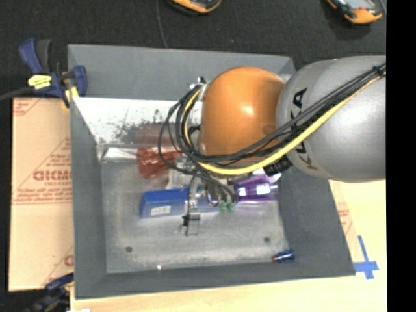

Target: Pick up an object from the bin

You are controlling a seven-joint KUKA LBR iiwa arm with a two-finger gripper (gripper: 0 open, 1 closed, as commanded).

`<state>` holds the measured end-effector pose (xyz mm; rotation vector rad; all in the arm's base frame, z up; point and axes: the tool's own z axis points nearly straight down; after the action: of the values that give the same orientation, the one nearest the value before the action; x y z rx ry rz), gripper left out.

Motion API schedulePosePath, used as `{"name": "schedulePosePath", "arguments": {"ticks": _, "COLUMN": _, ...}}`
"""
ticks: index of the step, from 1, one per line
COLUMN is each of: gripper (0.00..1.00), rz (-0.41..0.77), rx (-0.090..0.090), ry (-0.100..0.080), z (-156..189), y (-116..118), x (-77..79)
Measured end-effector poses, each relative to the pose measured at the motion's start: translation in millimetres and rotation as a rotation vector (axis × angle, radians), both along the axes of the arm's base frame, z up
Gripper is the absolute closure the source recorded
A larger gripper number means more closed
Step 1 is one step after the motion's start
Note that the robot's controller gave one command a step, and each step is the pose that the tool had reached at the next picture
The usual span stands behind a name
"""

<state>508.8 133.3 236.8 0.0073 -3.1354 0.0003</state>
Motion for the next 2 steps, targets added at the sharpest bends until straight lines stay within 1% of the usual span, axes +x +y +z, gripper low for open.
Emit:
{"name": "schedulePosePath", "arguments": {"ticks": 1, "gripper": 0.00, "rz": -0.004, "rx": 0.002, "ry": -0.008, "z": 4.7, "y": -0.9, "x": 1.6}}
{"name": "schedulePosePath", "arguments": {"ticks": 2, "gripper": 0.00, "rz": 0.060, "rx": 0.003, "ry": -0.019, "z": -44.0, "y": -8.8, "x": 62.9}}
